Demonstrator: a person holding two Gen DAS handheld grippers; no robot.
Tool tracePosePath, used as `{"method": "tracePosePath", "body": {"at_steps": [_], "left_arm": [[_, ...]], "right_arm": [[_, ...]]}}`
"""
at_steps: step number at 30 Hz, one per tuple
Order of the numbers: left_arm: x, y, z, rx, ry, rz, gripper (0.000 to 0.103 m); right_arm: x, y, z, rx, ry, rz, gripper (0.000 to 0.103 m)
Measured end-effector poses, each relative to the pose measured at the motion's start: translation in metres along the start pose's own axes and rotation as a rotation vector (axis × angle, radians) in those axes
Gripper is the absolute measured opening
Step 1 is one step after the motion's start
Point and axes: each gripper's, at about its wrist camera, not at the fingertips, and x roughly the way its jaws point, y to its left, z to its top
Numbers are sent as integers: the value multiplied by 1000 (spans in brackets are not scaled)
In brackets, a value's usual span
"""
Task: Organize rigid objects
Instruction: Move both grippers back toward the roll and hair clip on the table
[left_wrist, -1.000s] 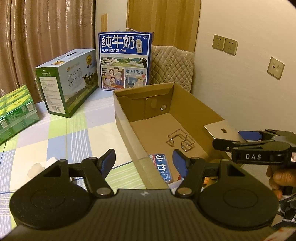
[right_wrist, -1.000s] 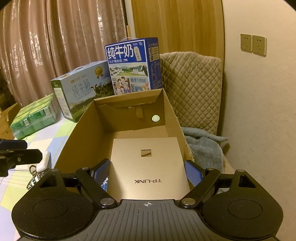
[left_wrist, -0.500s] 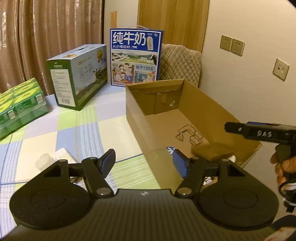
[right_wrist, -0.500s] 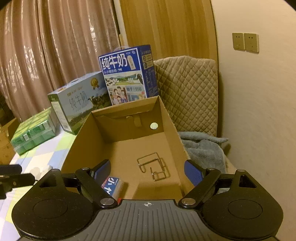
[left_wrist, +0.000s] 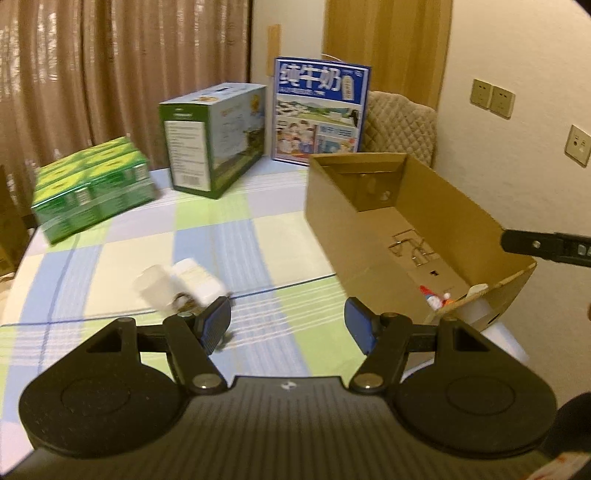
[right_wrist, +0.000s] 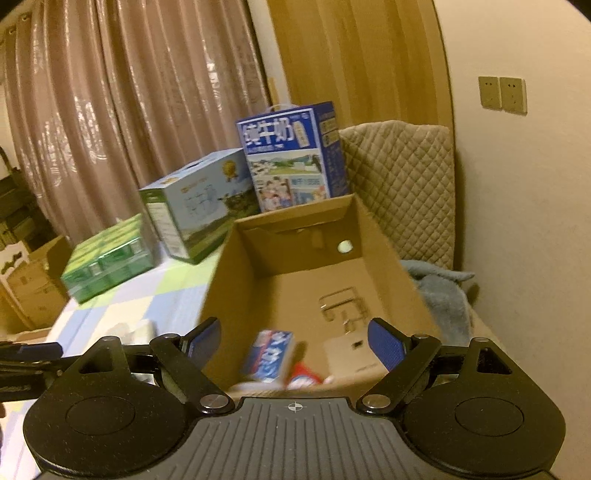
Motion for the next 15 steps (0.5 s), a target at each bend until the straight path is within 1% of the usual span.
{"method": "tracePosePath", "body": {"at_steps": [7, 10, 15], "left_arm": [[-38, 41, -24, -51, -7, 73, 64], [-52, 59, -34, -63, -10, 114, 64], [-72, 85, -44, -92, -14, 159, 64]], "right_arm": [[-27, 45, -24, -26, 14, 54, 84], [-31, 67, -33, -42, 34, 83, 84], [-33, 98, -48, -78, 59, 131, 84]]}}
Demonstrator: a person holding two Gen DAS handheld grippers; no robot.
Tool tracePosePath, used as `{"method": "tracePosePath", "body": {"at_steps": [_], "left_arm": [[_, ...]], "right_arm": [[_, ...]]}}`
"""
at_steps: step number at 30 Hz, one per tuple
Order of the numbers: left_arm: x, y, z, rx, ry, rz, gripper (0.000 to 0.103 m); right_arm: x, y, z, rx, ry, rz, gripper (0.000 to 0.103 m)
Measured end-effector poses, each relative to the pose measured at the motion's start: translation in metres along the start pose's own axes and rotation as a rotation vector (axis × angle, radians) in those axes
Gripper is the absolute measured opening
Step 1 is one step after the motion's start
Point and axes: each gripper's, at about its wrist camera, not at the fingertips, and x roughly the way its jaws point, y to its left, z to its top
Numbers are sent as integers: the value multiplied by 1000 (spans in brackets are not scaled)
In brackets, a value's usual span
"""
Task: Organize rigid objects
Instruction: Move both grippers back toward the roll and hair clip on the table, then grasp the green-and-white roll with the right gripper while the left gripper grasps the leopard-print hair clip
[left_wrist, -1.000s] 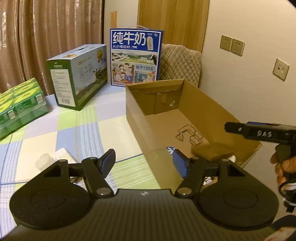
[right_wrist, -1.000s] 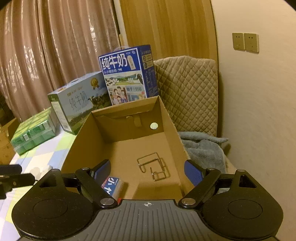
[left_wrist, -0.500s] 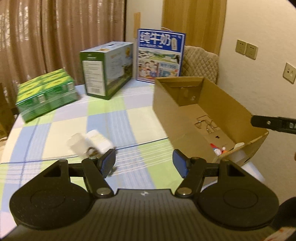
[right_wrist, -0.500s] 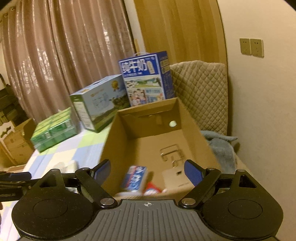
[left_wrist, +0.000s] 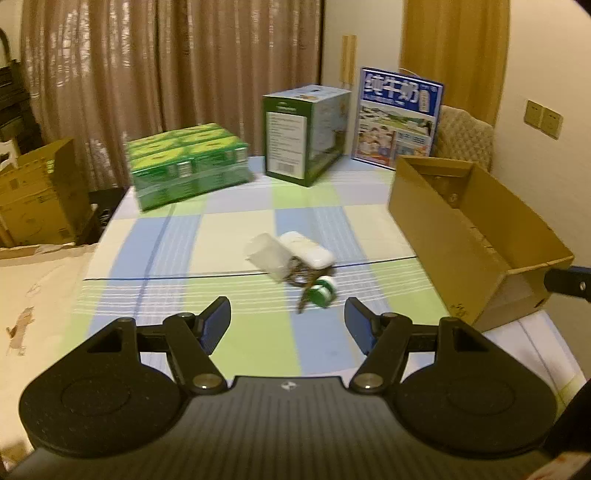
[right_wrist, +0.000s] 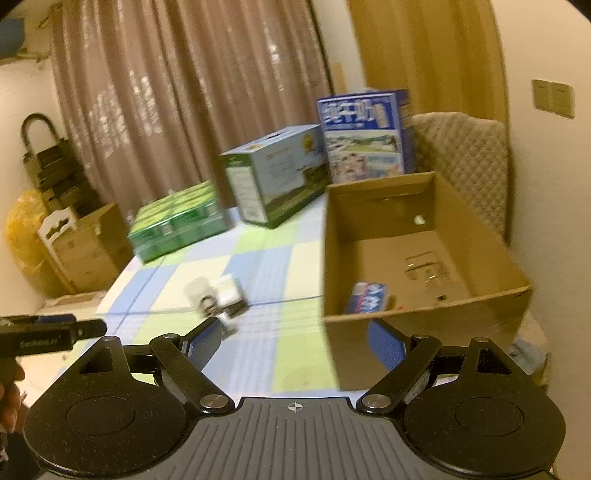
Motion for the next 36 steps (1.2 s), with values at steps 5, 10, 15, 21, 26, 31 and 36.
{"method": "tracePosePath", "body": {"at_steps": [5, 10, 15, 21, 26, 31, 36], "left_arm": [[-8, 19, -2, -16, -5, 27, 64], [-5, 32, -3, -11, 2, 34, 64], [6, 40, -4, -18, 19, 6, 65], [34, 47, -6, -7, 50, -11, 67], [66, 57, -7, -12, 71, -26, 68], [101, 62, -9, 5, 78, -24, 68], [134, 61, -8, 49, 54, -32, 68]], "right_arm": [[9, 24, -10, -37, 24, 37, 84], [21, 40, -15, -67, 44, 60, 84], [39, 51, -21, -104, 57, 73, 84], [72, 64, -26, -148, 74, 94, 84], [105, 72, -30, -200, 86, 114, 83], [142, 75, -35, -247, 93, 129, 81], [187, 71, -39, -289, 106, 125, 67]]}}
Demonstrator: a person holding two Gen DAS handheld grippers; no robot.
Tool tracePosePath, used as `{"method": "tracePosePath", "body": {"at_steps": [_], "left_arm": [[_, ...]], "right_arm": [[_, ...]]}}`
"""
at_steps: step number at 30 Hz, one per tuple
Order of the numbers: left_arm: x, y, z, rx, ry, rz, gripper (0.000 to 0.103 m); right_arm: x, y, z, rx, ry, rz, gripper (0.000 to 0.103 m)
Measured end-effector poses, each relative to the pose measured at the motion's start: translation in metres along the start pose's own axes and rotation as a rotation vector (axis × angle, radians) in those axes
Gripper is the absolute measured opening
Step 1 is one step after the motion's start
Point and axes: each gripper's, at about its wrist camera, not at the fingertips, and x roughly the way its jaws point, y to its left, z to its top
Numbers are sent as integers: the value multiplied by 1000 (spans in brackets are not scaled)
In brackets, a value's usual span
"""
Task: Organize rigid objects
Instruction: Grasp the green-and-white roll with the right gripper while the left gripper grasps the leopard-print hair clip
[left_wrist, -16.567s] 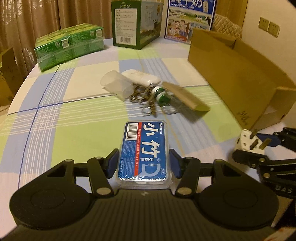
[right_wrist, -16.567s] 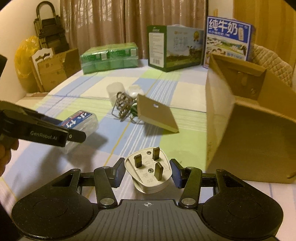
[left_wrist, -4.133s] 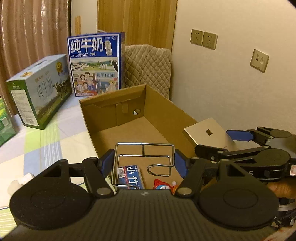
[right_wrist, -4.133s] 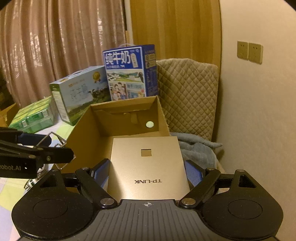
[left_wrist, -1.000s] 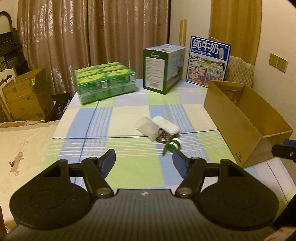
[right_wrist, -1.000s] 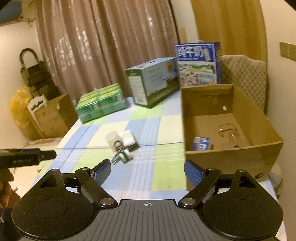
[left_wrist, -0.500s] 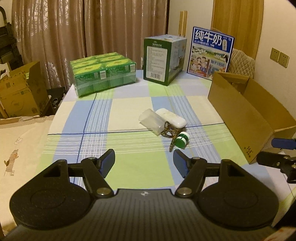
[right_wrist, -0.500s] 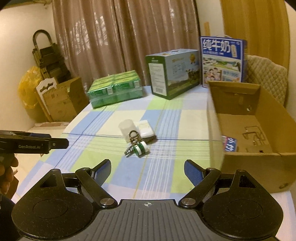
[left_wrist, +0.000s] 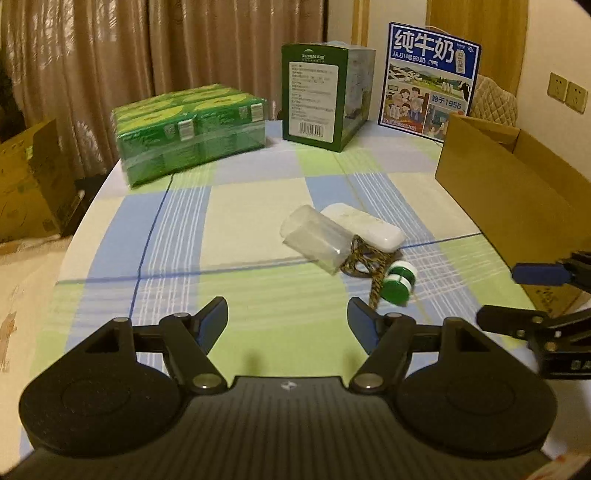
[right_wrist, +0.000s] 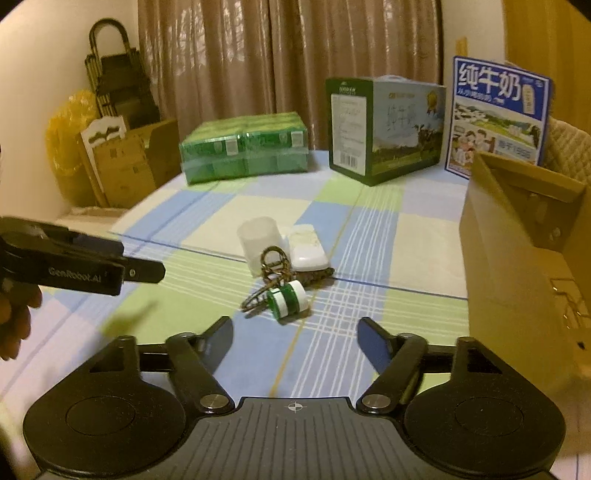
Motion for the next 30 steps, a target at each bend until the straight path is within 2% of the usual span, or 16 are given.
{"method": "tracePosePath", "body": {"at_steps": [7, 9, 12, 17, 20, 21, 22, 27, 30], "left_arm": [[29, 2, 6, 52, -26, -31, 67], [36, 0, 8, 57, -8, -43, 67], [46, 1, 9, 42, 41, -62, 56], [50, -4, 8, 70, 50, -69, 56], [51, -6, 7, 74, 51, -81, 56], [52, -8, 8, 75, 53, -86, 56], [54, -9, 8, 76, 56, -91, 56], [67, -24, 9, 72, 66, -157, 55], [74, -40, 8, 119, 68, -193, 44]], "right_arm": [[48, -5, 1, -79, 15, 40, 57], [59, -4, 0, -101, 21, 46, 54], [73, -5, 1, -120, 35, 49, 50], [92, -7, 5, -138, 47, 55, 44], [99, -7, 8, -148, 51, 69, 38], [100, -7, 8, -152, 56, 77, 32], [101, -6, 8, -155, 60, 77, 30], [89, -16, 3, -109, 58, -2, 29], [78, -28, -2, -60, 59, -39, 29]]}}
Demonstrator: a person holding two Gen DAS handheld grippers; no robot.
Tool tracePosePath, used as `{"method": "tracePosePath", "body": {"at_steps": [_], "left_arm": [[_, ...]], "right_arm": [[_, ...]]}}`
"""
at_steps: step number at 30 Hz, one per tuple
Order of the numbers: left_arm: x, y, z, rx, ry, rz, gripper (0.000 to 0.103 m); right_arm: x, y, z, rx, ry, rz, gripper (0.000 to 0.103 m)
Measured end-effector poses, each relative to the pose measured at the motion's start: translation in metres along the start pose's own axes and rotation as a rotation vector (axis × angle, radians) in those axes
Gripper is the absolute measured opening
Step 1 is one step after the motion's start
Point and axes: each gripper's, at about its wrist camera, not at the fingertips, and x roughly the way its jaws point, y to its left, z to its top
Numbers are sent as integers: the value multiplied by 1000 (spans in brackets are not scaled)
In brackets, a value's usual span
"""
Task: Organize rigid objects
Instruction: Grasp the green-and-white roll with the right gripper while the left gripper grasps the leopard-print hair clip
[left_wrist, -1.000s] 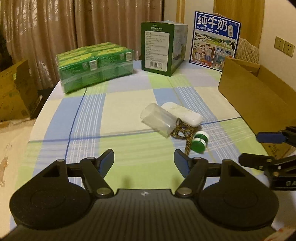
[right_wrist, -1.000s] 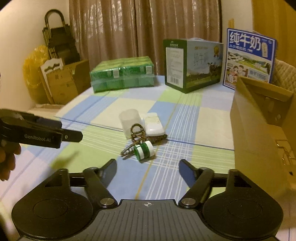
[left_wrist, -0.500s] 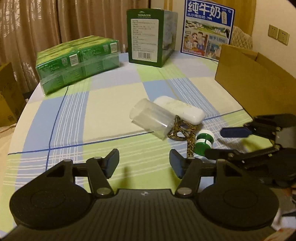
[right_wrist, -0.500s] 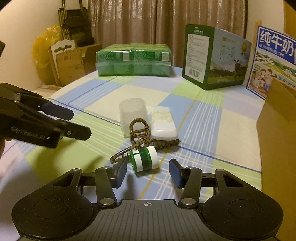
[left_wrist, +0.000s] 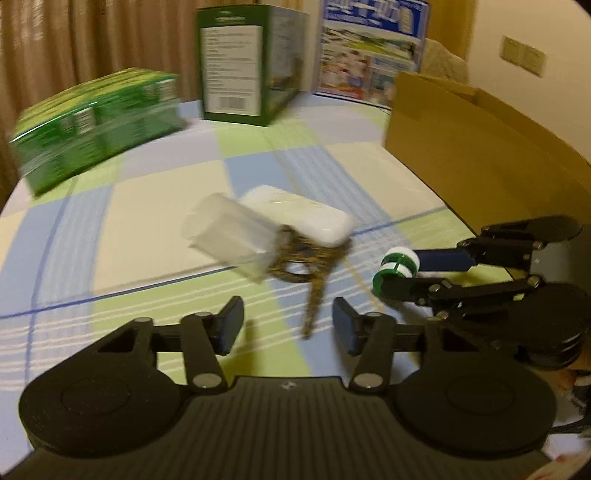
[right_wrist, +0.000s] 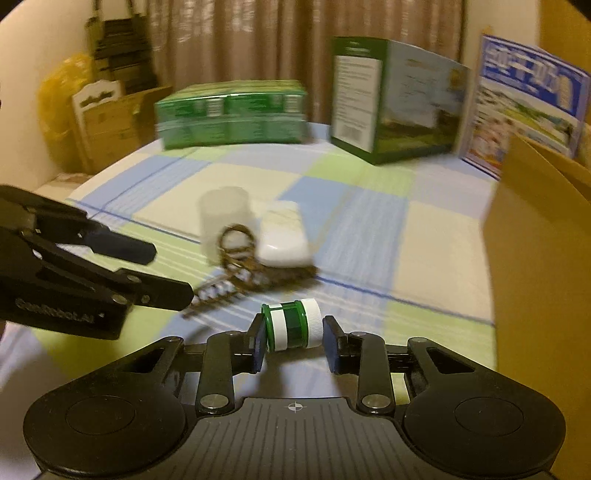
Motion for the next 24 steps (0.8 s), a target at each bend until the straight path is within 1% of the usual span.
{"method": "tracePosePath", "body": {"at_steps": [2, 3, 4, 6, 8, 10, 14, 21, 23, 24], "left_arm": [[7, -9, 0, 26, 7, -8, 38], [10, -12, -1, 31, 11, -8, 32], [14, -15, -1, 36, 17, -6, 22], [20, -20, -3, 48, 28, 13, 12], [22, -21, -5, 32, 26, 34, 7], [19, -22, -7, 2, 29, 44, 5], [1, -33, -19, -7, 61, 80, 5], [-46, -64, -57, -55, 81, 64, 5], [-54, -68, -66, -82, 86, 68, 9], [-57, -70, -69, -89, 80, 73, 13]], "right_arm": [[-7, -7, -4, 30, 2, -15, 29], [-10, -10, -6, 41, 5, -19, 29], [-12, -12, -8, 49, 8, -20, 29], [-16, -13, -10, 53, 8, -22, 29], [-19, -14, -11, 59, 10, -22, 28], [-21, -13, -13, 65, 14, -21, 28], [-33, -6, -17, 63, 21, -11, 28], [-66, 10, -37, 74, 34, 7, 29], [-76, 12, -43, 83, 38, 10, 29], [-80, 13, -46, 87, 39, 9, 29]]}}
